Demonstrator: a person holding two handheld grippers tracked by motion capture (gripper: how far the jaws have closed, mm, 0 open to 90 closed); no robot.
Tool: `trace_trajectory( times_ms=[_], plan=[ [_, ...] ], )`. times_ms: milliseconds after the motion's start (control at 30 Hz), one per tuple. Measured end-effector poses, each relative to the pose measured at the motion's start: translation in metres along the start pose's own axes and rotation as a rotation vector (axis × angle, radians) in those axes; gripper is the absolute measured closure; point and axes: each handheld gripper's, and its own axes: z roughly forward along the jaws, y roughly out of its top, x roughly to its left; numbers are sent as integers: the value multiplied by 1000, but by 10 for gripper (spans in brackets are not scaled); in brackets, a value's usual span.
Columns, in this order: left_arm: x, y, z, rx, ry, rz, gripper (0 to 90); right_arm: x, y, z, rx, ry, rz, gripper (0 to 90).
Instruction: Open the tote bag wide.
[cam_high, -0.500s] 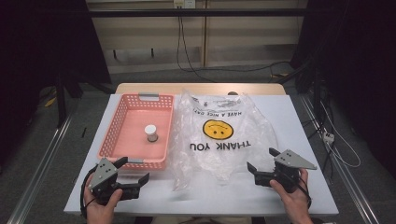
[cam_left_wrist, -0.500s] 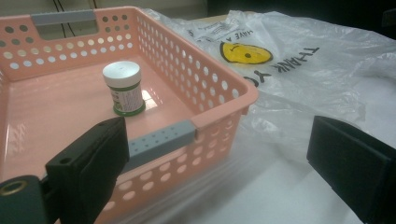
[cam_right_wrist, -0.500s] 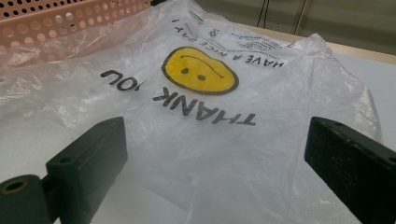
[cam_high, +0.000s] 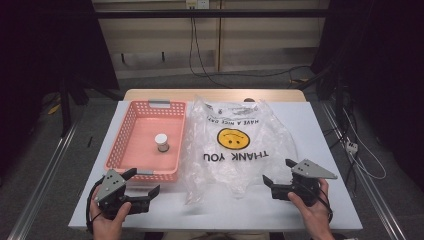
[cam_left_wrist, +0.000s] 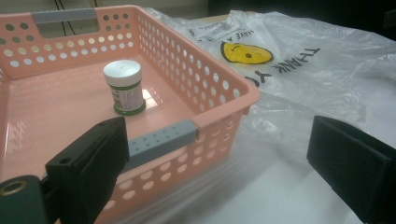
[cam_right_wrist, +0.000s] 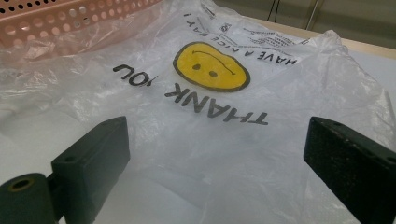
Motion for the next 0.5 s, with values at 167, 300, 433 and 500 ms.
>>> trace_trajectory(
  times_ms=[167, 300, 433, 500],
  plan=[
    [1, 0, 1, 7, -3, 10, 54, 10, 8, 9, 70, 53, -29, 85],
    [1, 0, 1, 8, -7, 14, 54, 22, 15, 19, 127, 104, -61, 86],
    [1, 0, -1, -1, -11, 10, 54, 34, 19, 32, 182, 176, -80, 86],
    [1, 1, -1, -2, -20, 16, 54, 36, 19, 35, 194, 178, -93, 93]
  ],
)
